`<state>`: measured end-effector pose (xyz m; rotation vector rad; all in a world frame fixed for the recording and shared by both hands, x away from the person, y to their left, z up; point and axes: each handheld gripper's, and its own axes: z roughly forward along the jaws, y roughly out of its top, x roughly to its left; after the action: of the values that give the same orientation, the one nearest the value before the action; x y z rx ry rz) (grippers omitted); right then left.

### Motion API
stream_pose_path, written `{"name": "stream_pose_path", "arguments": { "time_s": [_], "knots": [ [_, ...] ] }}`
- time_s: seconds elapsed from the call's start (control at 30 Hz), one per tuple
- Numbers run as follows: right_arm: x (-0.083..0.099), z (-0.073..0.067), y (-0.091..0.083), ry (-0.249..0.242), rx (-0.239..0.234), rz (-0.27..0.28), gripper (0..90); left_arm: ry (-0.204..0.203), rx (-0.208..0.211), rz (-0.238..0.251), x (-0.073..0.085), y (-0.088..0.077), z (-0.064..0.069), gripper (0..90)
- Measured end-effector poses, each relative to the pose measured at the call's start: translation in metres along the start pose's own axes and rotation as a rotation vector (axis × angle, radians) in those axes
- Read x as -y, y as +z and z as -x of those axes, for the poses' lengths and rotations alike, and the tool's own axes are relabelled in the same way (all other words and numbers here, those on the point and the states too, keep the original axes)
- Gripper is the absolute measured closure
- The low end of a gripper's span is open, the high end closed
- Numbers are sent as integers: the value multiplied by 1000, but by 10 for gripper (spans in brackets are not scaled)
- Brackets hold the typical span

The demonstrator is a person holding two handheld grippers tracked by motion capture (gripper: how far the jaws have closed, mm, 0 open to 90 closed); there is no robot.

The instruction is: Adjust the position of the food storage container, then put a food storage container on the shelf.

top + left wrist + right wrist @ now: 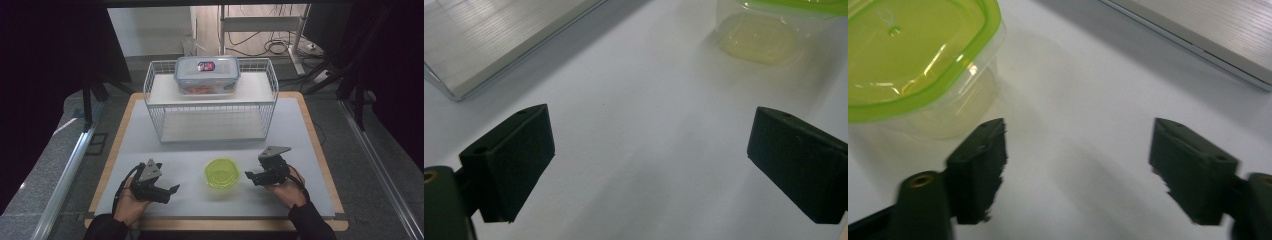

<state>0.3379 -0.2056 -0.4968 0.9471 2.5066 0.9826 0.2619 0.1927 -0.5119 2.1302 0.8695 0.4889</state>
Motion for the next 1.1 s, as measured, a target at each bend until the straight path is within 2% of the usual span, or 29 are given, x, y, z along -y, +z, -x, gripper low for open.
{"name": "stream_pose_path", "arguments": {
  "time_s": [0.17,0.23,0.47,0.93,1.0,1.1],
  "knots": [
    [3,1,1,7,23,19,80,3,-2,-3,1,0,-1,50],
    [4,2,1,17,27,32,64,7,-4,-5,0,0,0,50],
    [2,3,-3,41,-10,50,27,6,-4,-5,1,1,-1,50],
    [-15,-5,-9,91,-93,66,1,6,-8,-6,1,3,0,50],
    [-18,-5,-10,97,-107,62,23,9,-9,-6,1,3,0,50],
    [-24,-7,-12,112,-133,68,102,10,-9,-7,1,3,0,50]
  ]
}}
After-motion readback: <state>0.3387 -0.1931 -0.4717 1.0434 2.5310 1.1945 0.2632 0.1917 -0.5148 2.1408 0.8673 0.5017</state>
